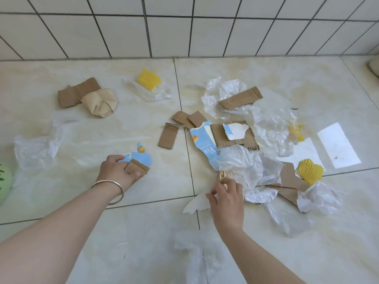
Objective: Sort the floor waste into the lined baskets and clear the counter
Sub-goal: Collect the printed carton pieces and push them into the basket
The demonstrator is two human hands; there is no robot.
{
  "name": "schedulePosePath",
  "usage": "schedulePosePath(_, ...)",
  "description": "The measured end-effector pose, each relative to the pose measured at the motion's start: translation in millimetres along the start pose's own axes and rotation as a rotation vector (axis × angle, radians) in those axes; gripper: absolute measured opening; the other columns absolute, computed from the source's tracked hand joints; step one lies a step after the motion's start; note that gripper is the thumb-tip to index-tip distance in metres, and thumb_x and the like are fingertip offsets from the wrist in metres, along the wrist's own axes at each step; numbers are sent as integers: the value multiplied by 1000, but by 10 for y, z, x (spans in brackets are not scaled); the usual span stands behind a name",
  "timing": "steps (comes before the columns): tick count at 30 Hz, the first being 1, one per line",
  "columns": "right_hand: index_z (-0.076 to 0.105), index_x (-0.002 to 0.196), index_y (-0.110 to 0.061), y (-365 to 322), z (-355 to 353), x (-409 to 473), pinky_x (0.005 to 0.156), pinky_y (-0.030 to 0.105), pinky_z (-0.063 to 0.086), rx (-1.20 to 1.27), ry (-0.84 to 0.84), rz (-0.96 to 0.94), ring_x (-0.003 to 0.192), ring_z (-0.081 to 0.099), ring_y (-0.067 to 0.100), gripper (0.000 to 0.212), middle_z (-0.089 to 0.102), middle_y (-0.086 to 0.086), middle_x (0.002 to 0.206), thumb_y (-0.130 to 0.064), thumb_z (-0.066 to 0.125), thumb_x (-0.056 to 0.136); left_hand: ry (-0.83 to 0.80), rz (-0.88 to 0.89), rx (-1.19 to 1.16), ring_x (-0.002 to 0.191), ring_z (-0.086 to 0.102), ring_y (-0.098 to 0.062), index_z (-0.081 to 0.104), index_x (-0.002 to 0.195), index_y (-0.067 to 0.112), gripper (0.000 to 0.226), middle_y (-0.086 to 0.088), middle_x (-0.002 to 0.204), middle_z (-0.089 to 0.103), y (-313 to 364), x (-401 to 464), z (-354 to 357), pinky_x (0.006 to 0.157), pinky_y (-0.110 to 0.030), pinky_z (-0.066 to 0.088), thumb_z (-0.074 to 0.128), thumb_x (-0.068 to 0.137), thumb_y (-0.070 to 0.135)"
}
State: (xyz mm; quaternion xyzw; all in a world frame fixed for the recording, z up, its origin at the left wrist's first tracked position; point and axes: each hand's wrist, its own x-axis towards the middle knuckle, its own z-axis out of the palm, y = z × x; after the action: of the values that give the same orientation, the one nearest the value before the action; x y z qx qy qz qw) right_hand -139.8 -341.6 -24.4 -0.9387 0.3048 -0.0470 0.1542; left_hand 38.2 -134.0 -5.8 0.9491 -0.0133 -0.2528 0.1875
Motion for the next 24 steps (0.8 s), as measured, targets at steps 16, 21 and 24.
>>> schedulePosePath(16, 65, 55, -17, 121, 134, 321, 59, 37, 57, -157, -180, -4, 76, 69, 31, 32, 72, 11, 97, -13, 93, 39, -16, 68, 86, 115, 49, -30, 62, 117, 18, 37, -10, 128, 45, 18, 183, 122, 101, -28, 36, 62, 83, 32)
schedulePosePath(21, 60, 57, -18, -20, -56, 191, 49, 32, 50, -169, -127, -155, 55, 63, 23, 41, 67, -1, 67, -16, 94, 34, -36, -4, 11, 118, 45, -28, 66, 112, 21, 34, -9, 125, 47, -4, -49, 195, 103, -25, 32, 66, 79, 30)
schedulePosePath(24, 50, 67, -22, -107, -195, 55, 43, 24, 37, -103, -218, -209, 46, 56, 19, 55, 58, -5, 59, -17, 92, 33, -48, -49, -47, 109, 52, -26, 70, 102, 20, 27, -6, 122, 46, -57, -201, 218, 98, -25, 38, 69, 76, 28)
